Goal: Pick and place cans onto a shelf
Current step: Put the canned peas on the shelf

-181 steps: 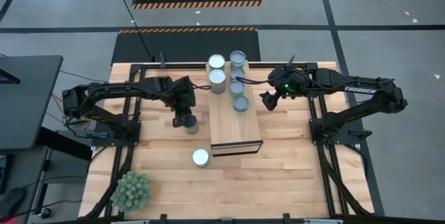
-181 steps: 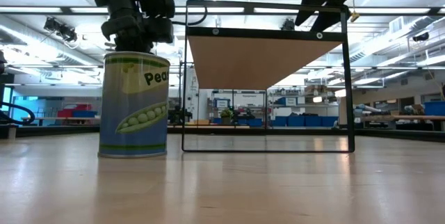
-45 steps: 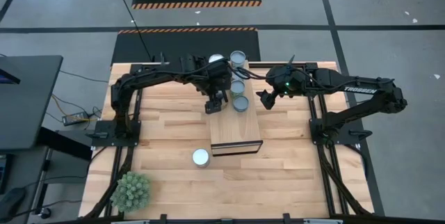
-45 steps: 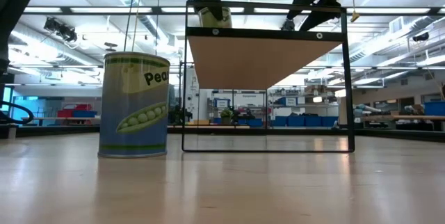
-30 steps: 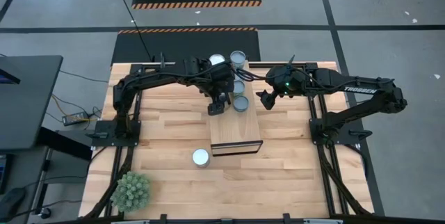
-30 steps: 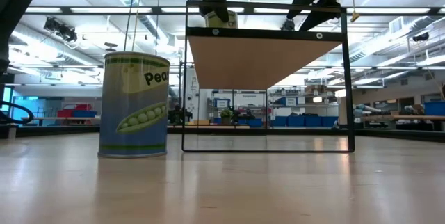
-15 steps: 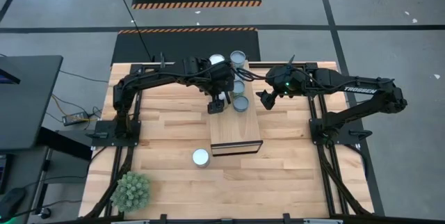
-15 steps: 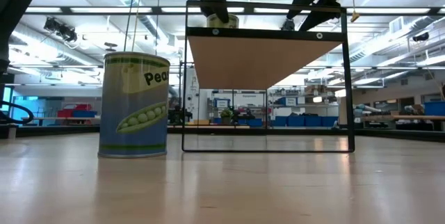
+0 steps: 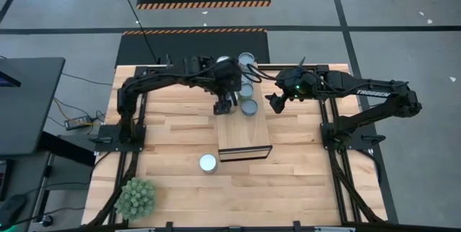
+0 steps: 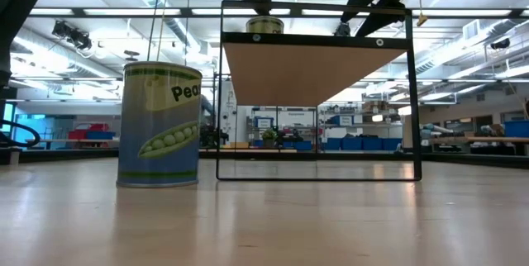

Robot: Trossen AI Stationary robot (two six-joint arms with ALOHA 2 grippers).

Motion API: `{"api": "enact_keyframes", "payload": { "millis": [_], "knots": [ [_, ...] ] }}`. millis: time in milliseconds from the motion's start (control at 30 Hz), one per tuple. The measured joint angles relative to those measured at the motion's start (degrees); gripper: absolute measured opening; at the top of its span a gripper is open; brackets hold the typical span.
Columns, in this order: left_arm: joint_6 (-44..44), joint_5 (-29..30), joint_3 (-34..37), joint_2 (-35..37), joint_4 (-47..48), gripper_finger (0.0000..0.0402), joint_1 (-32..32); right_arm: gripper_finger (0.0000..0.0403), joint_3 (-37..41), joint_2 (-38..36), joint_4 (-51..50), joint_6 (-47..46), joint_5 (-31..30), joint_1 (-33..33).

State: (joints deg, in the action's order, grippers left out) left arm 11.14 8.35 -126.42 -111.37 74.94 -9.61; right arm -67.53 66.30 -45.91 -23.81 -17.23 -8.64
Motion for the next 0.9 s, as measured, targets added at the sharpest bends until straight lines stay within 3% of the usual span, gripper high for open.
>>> {"api": "enact_keyframes", "payload": {
  "millis": [133, 300, 367, 633, 767, 900],
  "knots": [
    [2.44, 0.60, -3.12, 0.00, 1.29, 0.0354, 0.40, 0.0347, 0.02, 0.00, -0.02, 0.00, 0.00, 0.00],
    [4.43, -17.26, -7.44, 0.17, 9.48, 0.0354, 1.51, 0.0347, 0.02, 0.00, -0.04, 0.00, 0.19, 0.00],
    [2.59, -21.00, -7.69, 0.17, 12.19, 0.0354, 2.50, 0.0347, 0.02, 0.00, -0.04, 0.00, 0.23, 0.00],
    [-7.37, -21.34, -7.29, 0.46, 15.05, 0.0354, 10.12, 0.0347, 0.01, 0.00, -0.68, 1.46, 0.39, 0.02],
    [-7.76, -15.91, -7.27, 0.48, 15.08, 0.0346, 15.04, 0.0347, 0.02, 0.00, -2.16, 1.50, 1.10, 0.07],
    [-9.31, -15.06, -7.27, 0.98, 15.08, 0.0328, 18.27, 0.0347, 0.02, 0.00, -4.58, 1.84, 2.48, 0.07]
  ]
}}
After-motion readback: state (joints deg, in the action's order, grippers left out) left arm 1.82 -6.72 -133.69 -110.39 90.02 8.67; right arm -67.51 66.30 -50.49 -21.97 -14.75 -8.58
